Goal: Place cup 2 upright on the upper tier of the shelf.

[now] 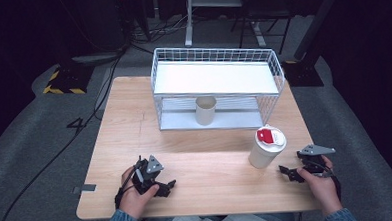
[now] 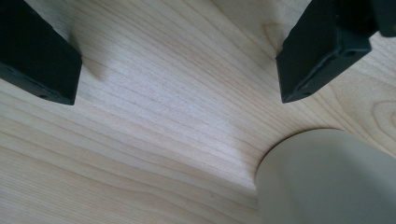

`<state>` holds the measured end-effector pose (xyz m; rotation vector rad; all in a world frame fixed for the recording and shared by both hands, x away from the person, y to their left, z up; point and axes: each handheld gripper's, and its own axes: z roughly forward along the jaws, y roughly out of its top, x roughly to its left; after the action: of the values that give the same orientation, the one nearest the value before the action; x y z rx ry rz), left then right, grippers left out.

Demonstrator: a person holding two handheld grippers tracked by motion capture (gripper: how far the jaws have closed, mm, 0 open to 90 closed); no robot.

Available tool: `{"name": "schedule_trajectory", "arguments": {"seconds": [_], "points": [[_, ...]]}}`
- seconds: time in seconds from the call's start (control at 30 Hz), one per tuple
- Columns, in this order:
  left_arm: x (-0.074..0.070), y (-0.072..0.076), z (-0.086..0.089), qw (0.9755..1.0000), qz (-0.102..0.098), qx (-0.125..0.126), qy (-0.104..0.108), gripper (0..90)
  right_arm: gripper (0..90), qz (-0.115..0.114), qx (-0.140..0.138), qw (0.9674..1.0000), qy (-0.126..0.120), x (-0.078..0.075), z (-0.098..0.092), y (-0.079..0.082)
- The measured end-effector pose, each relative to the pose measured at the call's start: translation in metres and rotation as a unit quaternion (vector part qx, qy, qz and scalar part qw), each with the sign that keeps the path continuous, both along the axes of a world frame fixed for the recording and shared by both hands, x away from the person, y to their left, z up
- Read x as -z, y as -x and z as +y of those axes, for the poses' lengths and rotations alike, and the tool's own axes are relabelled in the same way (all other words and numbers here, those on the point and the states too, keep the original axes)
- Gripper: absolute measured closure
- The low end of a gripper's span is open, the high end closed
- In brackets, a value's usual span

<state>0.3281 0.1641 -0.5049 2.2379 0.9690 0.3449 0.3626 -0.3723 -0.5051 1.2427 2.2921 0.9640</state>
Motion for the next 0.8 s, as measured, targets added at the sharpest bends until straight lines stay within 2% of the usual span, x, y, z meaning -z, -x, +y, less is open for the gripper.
{"name": "schedule_trajectory", "arguments": {"seconds": [0.13,0.23,0.27,0.33,0.43,0.57,0.8], "points": [[0.0,0.003,-0.002,0.9997,0.003,-0.024,0.0,1.9,0.6,-0.012,0.001,0.9999,-0.009,-0.007,-0.003,0.004],[0.0,0.002,0.0,0.9997,0.003,-0.025,-0.002,1.8,0.6,-0.019,-0.001,0.9996,-0.018,-0.013,-0.004,0.008],[0.001,0.002,0.0,0.9994,0.004,-0.034,-0.001,1.1,0.6,-0.021,-0.002,0.9995,-0.022,-0.015,-0.004,0.009],[0.001,0.001,0.0,0.9993,0.003,-0.038,-0.001,0.4,0.6,-0.027,-0.004,0.9993,-0.027,-0.02,-0.004,0.012],[0.001,0.0,-0.002,0.999,0.004,-0.044,-0.001,0.1,0.5,-0.035,-0.008,0.9983,-0.047,-0.028,-0.005,0.015],[0.0,0.0,-0.002,0.9991,0.005,-0.043,-0.003,0.0,0.6,-0.059,-0.011,0.9958,-0.07,-0.037,-0.003,0.019],[0.0,-0.001,0.0,0.9992,0.002,-0.039,-0.005,0.1,0.3,-0.074,-0.025,0.9921,-0.098,-0.046,0.013,0.026]]}}
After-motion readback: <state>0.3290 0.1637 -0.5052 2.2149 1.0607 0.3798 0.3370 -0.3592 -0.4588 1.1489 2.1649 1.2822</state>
